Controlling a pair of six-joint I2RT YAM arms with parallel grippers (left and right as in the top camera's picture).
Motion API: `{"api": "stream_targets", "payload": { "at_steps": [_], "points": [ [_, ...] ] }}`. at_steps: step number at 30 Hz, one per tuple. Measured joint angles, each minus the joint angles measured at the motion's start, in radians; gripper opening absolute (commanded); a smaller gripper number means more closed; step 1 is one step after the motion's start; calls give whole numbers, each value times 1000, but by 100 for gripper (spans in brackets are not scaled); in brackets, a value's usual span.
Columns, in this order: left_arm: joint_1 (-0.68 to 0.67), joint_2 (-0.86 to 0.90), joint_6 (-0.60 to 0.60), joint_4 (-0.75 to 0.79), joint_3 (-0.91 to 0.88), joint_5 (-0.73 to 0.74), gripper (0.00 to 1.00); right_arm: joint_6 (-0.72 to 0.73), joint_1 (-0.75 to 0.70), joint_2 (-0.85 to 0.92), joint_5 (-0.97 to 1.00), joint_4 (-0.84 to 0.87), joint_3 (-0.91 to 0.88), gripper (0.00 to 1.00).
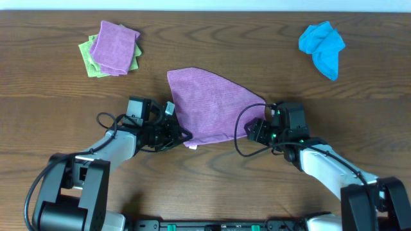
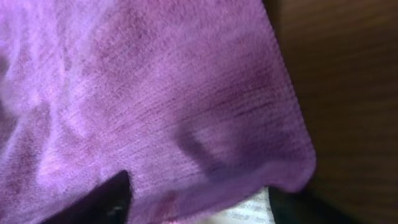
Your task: Fold the cloth
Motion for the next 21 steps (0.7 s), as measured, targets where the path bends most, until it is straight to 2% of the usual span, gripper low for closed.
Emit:
{"api": "stream_targets", "payload": {
  "at_steps": [4,9,10,21],
  "points": [
    [24,-2,10,-15,0,2,6,4,-2,9,28,0,0,42],
    [31,-2,20,-16,0,2,6,13,-5,20,55,-6,-2,6],
    [31,-2,21,-17,0,3,6,9,-6,23,57,-5,-3,1],
    [44,-11,23,-19,2,32,6,-29,-8,16,49,-18,-5,1]
  ]
}}
